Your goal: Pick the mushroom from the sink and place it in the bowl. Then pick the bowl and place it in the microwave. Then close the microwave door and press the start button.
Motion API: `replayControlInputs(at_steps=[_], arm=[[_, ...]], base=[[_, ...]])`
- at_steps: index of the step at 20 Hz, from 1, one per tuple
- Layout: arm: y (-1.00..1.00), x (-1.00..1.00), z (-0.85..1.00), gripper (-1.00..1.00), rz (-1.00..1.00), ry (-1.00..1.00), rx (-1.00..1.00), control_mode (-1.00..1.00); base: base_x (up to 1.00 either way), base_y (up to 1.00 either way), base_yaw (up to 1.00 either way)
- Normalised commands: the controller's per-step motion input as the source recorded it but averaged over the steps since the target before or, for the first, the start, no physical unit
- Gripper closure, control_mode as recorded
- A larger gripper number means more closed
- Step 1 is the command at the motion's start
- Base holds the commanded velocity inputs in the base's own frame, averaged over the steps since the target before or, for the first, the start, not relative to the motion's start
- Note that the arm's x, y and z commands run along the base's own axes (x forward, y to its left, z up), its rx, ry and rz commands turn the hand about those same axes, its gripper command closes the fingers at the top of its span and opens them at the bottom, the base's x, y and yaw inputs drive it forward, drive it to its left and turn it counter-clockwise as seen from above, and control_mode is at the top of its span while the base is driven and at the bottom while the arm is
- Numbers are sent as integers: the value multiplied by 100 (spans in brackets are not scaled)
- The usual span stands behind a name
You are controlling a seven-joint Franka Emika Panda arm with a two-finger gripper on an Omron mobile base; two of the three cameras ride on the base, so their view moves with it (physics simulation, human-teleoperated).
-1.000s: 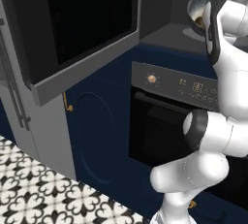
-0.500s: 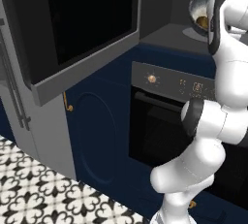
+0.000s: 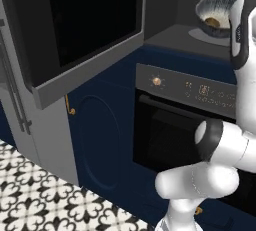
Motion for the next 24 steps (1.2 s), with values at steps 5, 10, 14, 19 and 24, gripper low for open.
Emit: replayControlInputs(at_steps=[5, 10, 14, 19, 24], arm=[[60, -73, 0, -100, 0, -58, -3, -100], [81, -95, 12, -100, 0, -38, -8, -100], [76, -100, 37, -100, 0, -7, -1, -100], [90, -100, 27, -100, 0, -1, 0, -100], [83, -100, 0, -100, 0, -9, 0, -100]], base=[[0, 0, 0], [0, 0, 0], [0, 0, 0], [0, 0, 0], [0, 0, 0]])
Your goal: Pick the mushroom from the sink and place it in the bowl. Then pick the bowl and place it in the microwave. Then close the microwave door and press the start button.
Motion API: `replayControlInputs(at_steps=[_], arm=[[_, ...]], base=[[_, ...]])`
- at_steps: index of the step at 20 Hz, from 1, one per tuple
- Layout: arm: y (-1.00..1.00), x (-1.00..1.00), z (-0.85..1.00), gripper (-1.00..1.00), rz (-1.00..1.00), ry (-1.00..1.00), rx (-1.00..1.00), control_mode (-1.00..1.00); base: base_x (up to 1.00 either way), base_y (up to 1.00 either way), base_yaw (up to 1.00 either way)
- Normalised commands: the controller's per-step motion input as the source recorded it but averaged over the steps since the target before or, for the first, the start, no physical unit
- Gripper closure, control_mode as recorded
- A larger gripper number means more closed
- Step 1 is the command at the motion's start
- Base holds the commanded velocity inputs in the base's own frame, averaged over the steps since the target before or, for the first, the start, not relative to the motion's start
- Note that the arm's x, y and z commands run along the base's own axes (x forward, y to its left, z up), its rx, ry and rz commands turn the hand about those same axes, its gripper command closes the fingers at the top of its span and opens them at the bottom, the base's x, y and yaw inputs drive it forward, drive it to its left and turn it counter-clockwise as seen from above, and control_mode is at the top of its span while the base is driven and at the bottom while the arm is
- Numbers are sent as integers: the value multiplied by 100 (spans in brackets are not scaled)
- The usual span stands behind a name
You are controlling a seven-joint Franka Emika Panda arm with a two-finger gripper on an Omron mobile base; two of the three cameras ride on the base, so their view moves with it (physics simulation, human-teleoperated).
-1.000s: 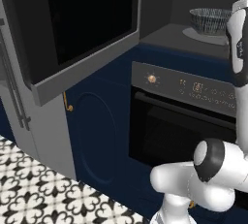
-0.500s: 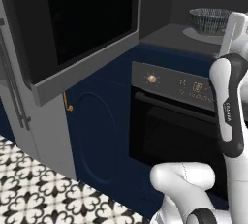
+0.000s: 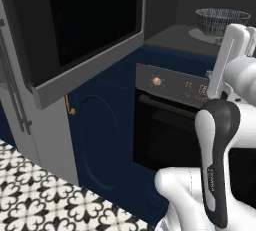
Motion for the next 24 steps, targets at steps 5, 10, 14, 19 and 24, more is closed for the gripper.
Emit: replayControlInputs(at_steps=[5, 10, 14, 19, 24], arm=[[70, -75, 0, -100, 0, 0, 0, -100], [71, -46, -1, -100, -1, 0, 0, -100], [73, -21, -9, -100, -3, -2, 0, -100], [65, -20, -13, -100, -7, -2, 0, -100], [62, -14, -19, -100, -8, -1, 0, -100]], base=[[0, 0, 0], [0, 0, 0], [0, 0, 0], [0, 0, 0], [0, 0, 0]])
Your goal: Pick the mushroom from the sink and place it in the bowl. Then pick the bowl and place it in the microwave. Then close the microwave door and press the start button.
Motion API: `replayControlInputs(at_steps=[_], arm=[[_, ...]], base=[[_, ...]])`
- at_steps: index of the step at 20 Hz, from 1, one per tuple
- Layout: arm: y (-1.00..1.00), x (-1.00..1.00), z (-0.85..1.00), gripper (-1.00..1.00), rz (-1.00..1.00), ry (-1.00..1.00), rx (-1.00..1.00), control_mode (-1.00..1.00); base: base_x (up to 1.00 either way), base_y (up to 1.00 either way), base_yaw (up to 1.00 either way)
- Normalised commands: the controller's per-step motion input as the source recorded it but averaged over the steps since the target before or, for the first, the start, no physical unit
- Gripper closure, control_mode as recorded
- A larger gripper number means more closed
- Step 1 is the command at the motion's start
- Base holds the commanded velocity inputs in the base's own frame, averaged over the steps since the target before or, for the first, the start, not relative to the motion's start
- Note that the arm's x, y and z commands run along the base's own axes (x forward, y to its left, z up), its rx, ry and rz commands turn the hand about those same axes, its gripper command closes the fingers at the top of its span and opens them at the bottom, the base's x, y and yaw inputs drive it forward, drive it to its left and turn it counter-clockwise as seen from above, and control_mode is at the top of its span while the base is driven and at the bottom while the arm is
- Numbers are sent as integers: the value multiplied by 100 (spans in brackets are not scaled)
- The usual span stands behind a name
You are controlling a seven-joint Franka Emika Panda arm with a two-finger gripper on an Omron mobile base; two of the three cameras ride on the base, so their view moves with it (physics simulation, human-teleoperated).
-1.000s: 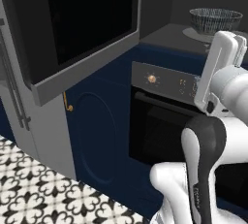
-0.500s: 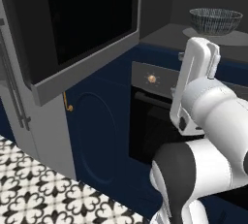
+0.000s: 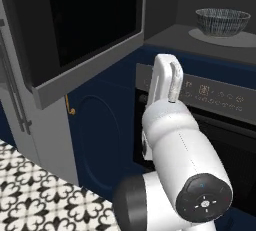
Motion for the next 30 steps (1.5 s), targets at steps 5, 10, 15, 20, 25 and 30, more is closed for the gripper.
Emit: replayControlInputs(at_steps=[5, 10, 15, 20, 25, 30], arm=[[57, -1, -23, -100, -7, -1, -3, -100], [63, 18, -27, -100, -8, -2, -3, -100], [97, 17, -26, -100, -20, -9, -7, -100], [81, 8, -9, -100, -18, -7, -2, -100], [78, 18, -32, -100, -14, -1, 6, -100], [66, 42, -32, -100, -6, 0, 6, -100]], base=[[0, 0, 0], [0, 0, 0], [0, 0, 0], [0, 0, 0], [0, 0, 0], [0, 0, 0]])
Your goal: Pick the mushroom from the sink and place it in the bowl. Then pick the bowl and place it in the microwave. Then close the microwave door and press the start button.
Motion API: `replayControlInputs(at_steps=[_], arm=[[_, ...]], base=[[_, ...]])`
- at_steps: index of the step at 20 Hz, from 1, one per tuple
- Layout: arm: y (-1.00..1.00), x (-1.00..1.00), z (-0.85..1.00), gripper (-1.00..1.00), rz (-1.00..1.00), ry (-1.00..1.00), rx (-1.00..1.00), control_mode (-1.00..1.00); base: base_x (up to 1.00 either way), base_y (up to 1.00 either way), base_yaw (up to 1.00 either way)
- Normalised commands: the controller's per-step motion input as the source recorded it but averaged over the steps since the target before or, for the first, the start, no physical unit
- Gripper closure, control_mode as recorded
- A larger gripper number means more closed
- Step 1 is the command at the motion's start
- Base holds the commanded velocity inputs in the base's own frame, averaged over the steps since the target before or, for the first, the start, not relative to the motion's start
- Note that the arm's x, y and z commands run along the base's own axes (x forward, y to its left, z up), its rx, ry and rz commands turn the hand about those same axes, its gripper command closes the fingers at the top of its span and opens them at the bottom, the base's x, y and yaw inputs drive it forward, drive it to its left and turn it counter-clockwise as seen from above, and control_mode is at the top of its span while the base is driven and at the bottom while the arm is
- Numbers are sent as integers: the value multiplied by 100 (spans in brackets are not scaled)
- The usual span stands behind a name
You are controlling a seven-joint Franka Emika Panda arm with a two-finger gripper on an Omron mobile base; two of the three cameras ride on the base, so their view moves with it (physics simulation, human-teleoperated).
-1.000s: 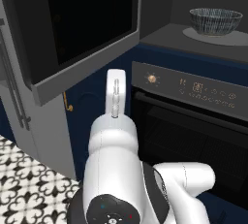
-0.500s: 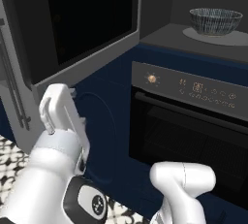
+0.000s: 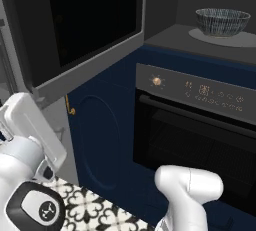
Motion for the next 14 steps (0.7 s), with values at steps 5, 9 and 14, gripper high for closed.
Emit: replayControlInputs(at_steps=[5, 9, 14], arm=[[65, 58, -39, -100, -3, 0, 0, -100], [48, 76, -44, -100, 0, 0, 0, -100], [12, 83, -16, -100, -1, -1, 0, -100]], base=[[0, 0, 0], [0, 0, 0], [0, 0, 0]])
